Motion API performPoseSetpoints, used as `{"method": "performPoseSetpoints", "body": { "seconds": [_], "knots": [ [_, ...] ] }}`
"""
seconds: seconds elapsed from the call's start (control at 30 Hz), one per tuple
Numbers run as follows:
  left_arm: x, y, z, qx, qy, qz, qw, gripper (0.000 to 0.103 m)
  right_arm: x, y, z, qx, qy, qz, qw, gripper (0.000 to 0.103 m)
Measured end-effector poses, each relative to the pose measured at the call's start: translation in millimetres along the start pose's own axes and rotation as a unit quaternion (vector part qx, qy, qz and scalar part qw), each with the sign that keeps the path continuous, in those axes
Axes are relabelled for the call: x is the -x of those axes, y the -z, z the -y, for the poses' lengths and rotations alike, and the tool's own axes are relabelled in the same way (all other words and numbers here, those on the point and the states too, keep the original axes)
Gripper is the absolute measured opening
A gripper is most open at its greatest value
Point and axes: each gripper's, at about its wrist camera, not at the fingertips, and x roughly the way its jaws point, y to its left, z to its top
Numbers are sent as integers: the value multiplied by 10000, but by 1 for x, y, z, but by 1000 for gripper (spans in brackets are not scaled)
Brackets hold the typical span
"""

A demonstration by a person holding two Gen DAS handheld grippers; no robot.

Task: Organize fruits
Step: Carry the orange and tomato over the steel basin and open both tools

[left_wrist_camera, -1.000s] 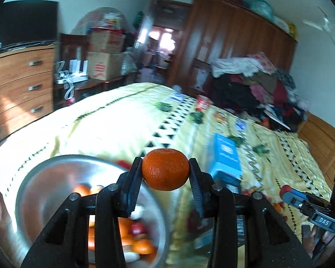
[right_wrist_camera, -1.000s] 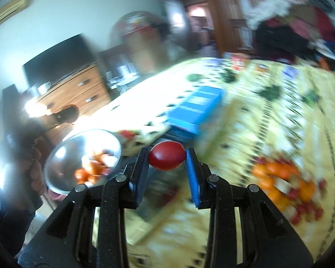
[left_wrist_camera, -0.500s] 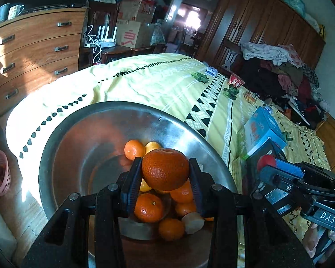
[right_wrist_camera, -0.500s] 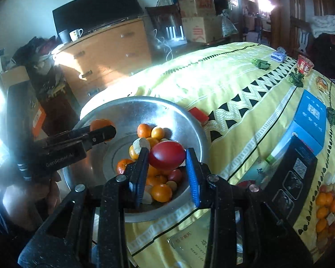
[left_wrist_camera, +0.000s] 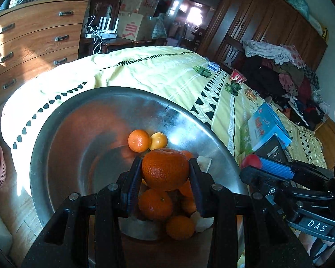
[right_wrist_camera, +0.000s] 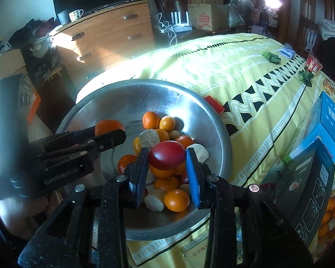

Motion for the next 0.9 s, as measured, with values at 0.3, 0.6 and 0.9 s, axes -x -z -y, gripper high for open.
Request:
{"method": "performPoseSetpoints", "body": {
  "seconds": [0.3,0.6,0.9],
  "knots": [
    [-1,-1,-2,43,-2,3,10000,42,-11,1,-3,-53,-20,-97,9999,34],
    [-4,-2,-4,88,-7,-47,9999,42,-17,0,-4,-93,-77,-175,9998,34],
    [-3,-3,-2,171,-38,-21,9998,52,-14,-1,-3,-157,-152,-115,9997,35]
  ]
}}
